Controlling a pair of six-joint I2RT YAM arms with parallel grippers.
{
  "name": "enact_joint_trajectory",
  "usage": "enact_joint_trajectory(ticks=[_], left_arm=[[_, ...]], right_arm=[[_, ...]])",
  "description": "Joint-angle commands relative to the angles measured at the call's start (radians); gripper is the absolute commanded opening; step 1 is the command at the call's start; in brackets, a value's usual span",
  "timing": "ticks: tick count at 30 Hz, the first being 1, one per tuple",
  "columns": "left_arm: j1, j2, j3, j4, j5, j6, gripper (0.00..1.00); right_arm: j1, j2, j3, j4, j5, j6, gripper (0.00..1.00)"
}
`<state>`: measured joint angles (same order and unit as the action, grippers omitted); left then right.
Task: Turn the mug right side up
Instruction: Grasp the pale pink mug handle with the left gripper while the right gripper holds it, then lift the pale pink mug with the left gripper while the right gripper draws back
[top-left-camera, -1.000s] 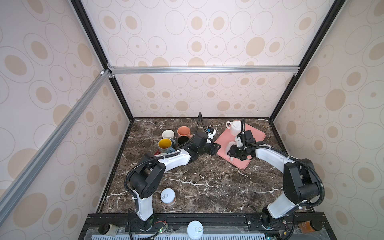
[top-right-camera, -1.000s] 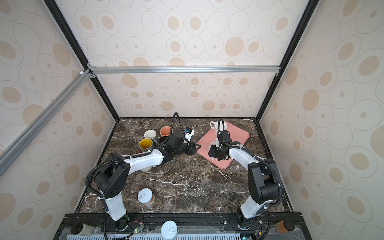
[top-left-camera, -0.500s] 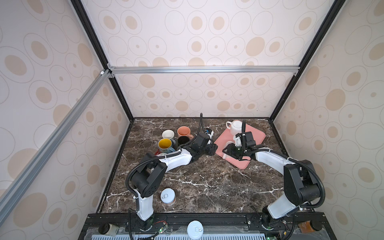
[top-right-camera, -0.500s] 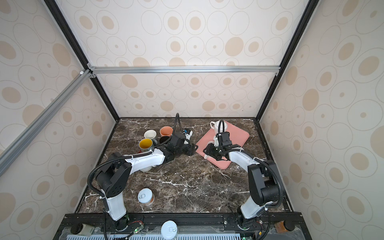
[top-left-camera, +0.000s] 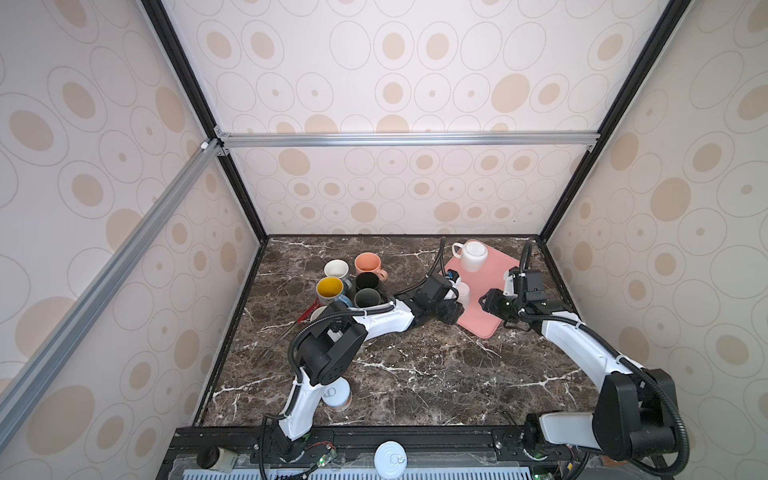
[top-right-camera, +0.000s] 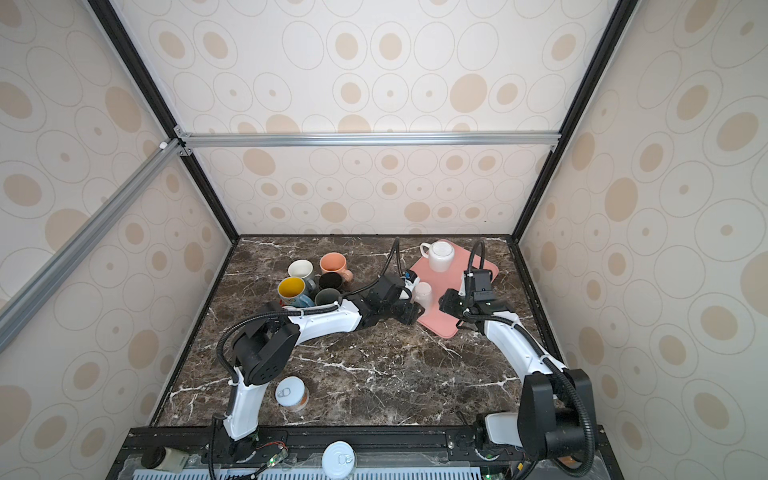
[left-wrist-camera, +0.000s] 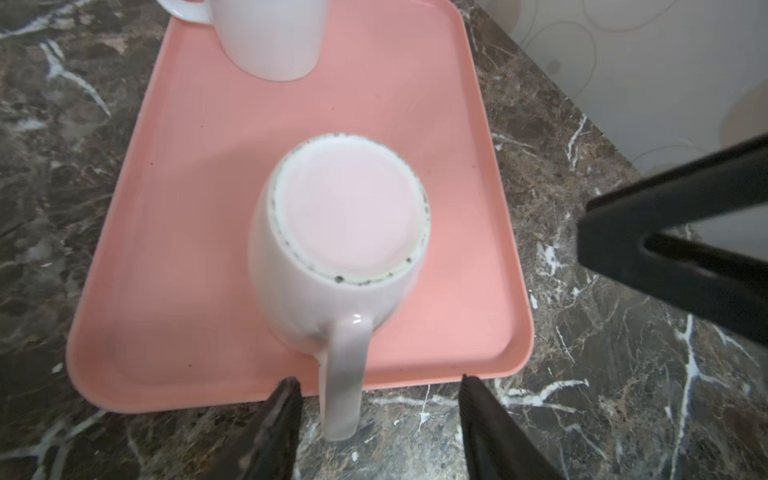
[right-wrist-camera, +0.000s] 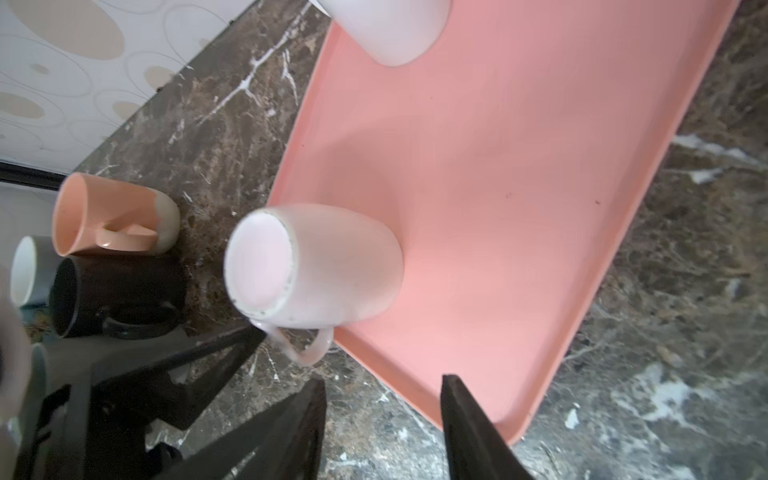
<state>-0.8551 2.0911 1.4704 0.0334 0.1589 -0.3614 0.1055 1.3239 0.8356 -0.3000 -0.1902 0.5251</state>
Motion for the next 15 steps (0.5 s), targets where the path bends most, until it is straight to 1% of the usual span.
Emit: enact_joint_trajectory(ticks=[1,4,6,9,12,15], left_arm=[[0.005,0.031,0.072,-0.056,-0.019,0.035,0.60],[0.004,0.057,0.095,-0.079,-0.049,0.041,0.58],[0.005,0.069,0.110,-0.091,-0.061,0.042,0.54],[0.005,0.075,0.119,-0.083,-0.068,0.046,0.46],[0.004,0.084,0.125,-0.082,-0.085,0.054,0.41],[0.005,0.095,0.139,-0.092,-0.088,0.064,0.32]], right_arm=[[-0.009,-0.003,-0.031,-0.017,-0.006,-0.016,0.49],[-0.010,0.013,-0.050,0.008,-0.021,-0.006,0.49],[-0.010,0.023,-0.054,0.021,-0.036,-0.001,0.49],[-0.010,0.036,-0.056,0.032,-0.046,-0.001,0.49],[-0.010,0.042,-0.054,0.031,-0.047,-0.004,0.49],[-0.009,0.041,-0.059,0.029,-0.045,-0.005,0.49]])
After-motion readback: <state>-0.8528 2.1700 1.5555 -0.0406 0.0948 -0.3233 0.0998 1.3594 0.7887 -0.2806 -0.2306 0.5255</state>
